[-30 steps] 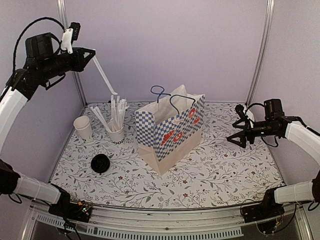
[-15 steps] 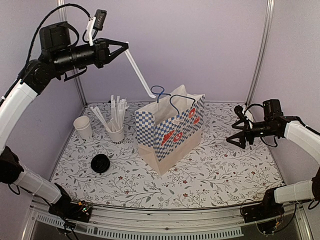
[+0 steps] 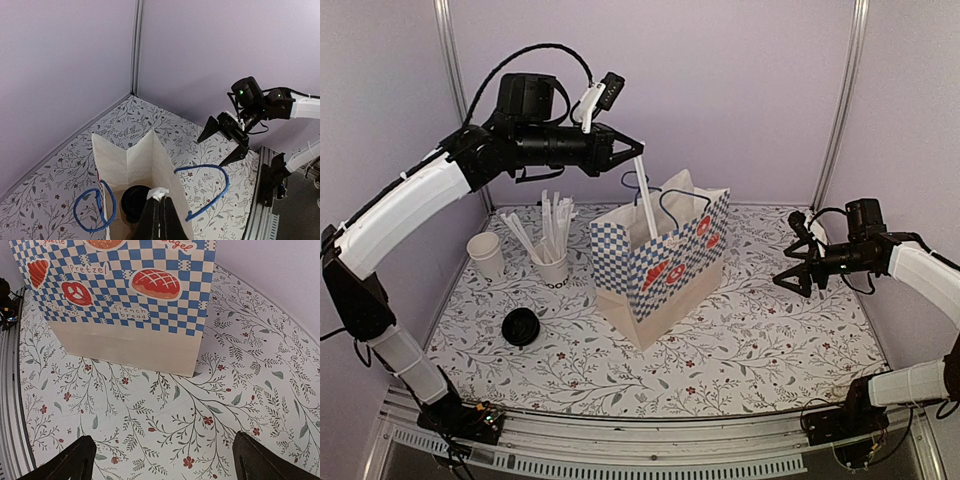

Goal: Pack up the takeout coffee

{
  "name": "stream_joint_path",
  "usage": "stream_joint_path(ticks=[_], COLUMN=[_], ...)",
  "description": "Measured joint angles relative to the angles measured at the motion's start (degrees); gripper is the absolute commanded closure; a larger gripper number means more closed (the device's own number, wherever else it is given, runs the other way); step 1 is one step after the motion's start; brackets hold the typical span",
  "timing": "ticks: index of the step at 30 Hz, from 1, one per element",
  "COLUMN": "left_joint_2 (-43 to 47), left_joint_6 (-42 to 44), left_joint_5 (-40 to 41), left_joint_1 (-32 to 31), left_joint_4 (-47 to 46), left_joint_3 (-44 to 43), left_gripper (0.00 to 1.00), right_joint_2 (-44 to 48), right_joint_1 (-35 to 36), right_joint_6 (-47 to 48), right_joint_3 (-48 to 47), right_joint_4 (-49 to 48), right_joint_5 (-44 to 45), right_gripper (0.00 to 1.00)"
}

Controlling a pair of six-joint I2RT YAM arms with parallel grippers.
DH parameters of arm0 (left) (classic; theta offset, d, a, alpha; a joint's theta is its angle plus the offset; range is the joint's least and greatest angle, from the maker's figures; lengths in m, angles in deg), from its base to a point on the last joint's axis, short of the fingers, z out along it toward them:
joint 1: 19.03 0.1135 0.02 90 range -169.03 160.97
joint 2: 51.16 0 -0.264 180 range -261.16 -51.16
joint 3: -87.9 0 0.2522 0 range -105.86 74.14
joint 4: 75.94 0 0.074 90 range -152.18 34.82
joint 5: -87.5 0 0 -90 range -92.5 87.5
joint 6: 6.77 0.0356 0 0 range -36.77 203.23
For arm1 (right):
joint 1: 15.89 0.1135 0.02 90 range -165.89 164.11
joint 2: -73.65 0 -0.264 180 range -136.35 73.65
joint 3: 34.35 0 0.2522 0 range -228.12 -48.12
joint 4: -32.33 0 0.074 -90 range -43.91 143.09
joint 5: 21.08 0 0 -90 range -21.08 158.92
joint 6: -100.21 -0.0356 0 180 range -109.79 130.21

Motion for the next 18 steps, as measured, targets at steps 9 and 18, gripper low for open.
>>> stream_joint_path(ticks=[9, 18], left_joint_2=[-2.34, -2.12], left_joint_6=[-0.15, 1.68], left_joint_5=[1.38, 8.59], left_joint_1=[-0.07, 1.38], left_joint_4=[2.86, 6.56], left_joint_3=[0.11, -2.97], left_gripper=[0.57, 0.32], right_joint_2=[0.00, 0.07], right_joint_1=[0.00, 0.00], right_joint_6=[0.31, -1.77], right_joint_3=[0.00, -2.84], right_joint_4=[0.17, -0.42], right_joint_5=[0.09, 3.78], right_gripper=[0.01, 0.01])
